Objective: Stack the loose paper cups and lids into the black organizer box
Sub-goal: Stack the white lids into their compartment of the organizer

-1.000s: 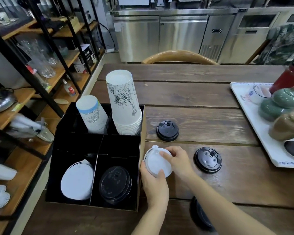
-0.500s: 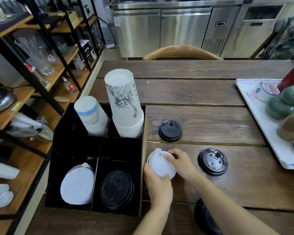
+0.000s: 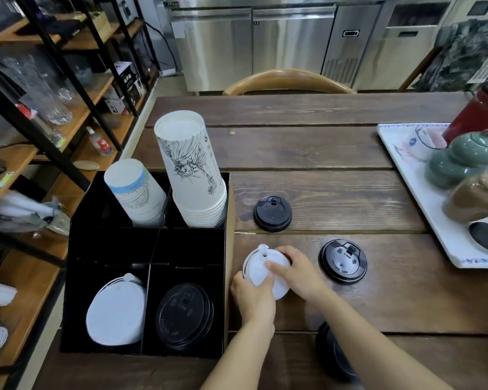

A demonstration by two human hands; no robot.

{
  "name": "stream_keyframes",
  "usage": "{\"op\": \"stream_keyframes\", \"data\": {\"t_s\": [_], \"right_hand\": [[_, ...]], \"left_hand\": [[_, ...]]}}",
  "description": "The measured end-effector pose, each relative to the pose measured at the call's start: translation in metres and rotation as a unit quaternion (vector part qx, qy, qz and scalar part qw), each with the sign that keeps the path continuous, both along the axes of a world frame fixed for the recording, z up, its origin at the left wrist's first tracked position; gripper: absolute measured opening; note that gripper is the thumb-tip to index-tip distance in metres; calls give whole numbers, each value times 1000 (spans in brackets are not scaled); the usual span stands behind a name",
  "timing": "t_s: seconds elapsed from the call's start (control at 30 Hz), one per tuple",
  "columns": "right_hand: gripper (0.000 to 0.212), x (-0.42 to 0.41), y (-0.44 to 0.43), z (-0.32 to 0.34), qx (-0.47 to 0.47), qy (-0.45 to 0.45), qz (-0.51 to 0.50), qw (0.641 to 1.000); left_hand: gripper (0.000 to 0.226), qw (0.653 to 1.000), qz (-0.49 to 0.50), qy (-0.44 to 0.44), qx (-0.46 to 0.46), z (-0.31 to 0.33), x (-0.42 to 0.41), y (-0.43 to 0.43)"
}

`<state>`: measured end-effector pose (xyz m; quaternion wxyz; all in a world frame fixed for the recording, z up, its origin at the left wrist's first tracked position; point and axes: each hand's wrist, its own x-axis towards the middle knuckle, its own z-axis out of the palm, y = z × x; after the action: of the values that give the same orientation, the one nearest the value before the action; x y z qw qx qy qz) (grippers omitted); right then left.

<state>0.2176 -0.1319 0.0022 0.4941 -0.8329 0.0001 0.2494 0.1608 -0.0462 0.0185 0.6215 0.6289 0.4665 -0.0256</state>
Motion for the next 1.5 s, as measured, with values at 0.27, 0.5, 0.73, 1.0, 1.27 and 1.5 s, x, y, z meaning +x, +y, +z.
{"op": "stream_keyframes", "data": {"t_s": [0.27,0.5,0.73,1.0,1.27,1.5], "right_hand": [[24,-7,-7,9,52,-24,-71,996],[36,-19,-17,26,157,-32,-171,972],[35,-30,-15,74,207,-82,-153,963],[25,-62,15,123,284,-130,0,950],[31,-85,80,138,236,-98,107,961],[35,-93,153,138,126,-89,126,980]], "left_hand": [[33,968,42,11,-247,18,3,11],[38,977,4,-82,-196,37,-6,2],[33,972,-7,-183,-148,77,-24,4],[32,961,52,-251,-106,121,-75,45],[31,965,93,-244,-28,138,-115,128],[25,969,94,-230,20,135,-124,204]]}}
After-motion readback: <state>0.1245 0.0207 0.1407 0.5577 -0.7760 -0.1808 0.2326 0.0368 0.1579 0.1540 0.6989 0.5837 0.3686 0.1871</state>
